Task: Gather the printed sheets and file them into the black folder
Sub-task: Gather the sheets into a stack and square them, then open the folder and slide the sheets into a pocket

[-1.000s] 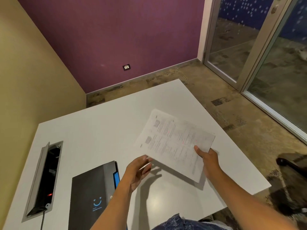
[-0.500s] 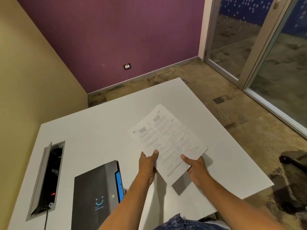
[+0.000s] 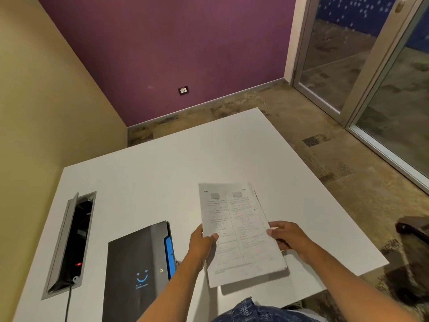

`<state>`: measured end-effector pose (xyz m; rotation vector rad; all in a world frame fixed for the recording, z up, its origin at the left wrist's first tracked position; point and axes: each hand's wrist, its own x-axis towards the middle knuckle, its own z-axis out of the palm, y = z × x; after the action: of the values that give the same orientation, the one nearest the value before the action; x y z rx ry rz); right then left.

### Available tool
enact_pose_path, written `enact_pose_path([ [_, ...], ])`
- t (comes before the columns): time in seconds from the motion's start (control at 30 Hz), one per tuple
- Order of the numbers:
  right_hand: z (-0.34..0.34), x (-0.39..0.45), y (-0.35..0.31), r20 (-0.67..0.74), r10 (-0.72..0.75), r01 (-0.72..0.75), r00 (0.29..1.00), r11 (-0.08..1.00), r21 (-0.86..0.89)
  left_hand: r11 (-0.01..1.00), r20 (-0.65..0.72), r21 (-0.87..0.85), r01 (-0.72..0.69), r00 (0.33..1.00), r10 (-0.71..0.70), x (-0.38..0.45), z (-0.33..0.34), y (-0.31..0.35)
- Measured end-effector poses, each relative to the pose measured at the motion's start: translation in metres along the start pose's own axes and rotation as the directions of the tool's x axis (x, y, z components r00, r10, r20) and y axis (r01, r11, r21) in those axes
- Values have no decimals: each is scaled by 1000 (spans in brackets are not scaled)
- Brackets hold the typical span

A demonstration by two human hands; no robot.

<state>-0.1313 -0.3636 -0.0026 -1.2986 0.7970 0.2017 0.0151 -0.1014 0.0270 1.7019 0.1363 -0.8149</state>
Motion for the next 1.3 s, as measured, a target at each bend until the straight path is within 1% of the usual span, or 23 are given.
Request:
enact_pose_path([
  [0.1, 14, 4, 1, -8, -4, 3, 1000, 991, -132, 994, 19, 103, 32, 999, -35, -1, -2, -14],
  [0.27, 31, 13, 11, -112, -47, 14, 993, 959, -285, 979, -64, 160, 126, 991, -117, 1, -9, -29],
  [0.37, 37, 15, 16, -174, -74, -11, 982, 897, -443, 961, -72, 213, 179, 983, -168, 1, -9, -32],
  [0.47, 41, 14, 20, -211, -137, -16, 968, 803, -596, 923, -52, 337, 185, 983, -178, -1, -3, -35],
  [0.53, 46, 14, 22, -220, -136, -38, 966, 768, -639, 889, -53, 422, 176, 984, -170, 2, 0, -40],
  [0.6, 51, 14, 25, -222, -85, -93, 971, 724, -684, 851, -45, 500, 163, 986, -162, 4, 2, -42],
  [0.7, 57, 14, 28, -216, -62, -129, 975, 634, -763, 814, -11, 563, 144, 986, -167, 6, 2, -43],
  [0.9, 56, 17, 29, -245, -112, -152, 963, 523, -839, 822, 36, 549, 149, 979, -202, 7, -5, -45],
  [1.0, 60, 19, 28, -250, -112, -173, 962, 457, -872, 826, 68, 548, 133, 977, -203, 5, -9, -43],
  [1.03, 62, 18, 28, -256, -116, -183, 960, 432, -883, 813, 69, 572, 109, 981, -180, 4, -10, -42],
  [1.07, 65, 17, 27, -264, -131, -192, 956, 400, -896, 784, 62, 617, 63, 990, -128, 3, -11, -42],
  [1.13, 71, 15, 26, -255, -203, -185, 946, 311, -932, 715, 28, 698, -37, 999, 24, -1, -15, -41],
  [1.23, 84, 16, 19, -139, -311, -81, 940, 191, -978, 644, -30, 753, -131, 972, 232, -6, -24, -40],
  [1.3, 95, 19, 14, -28, -317, 23, 948, 156, -987, 600, -75, 785, -154, 938, 339, -10, -32, -37],
])
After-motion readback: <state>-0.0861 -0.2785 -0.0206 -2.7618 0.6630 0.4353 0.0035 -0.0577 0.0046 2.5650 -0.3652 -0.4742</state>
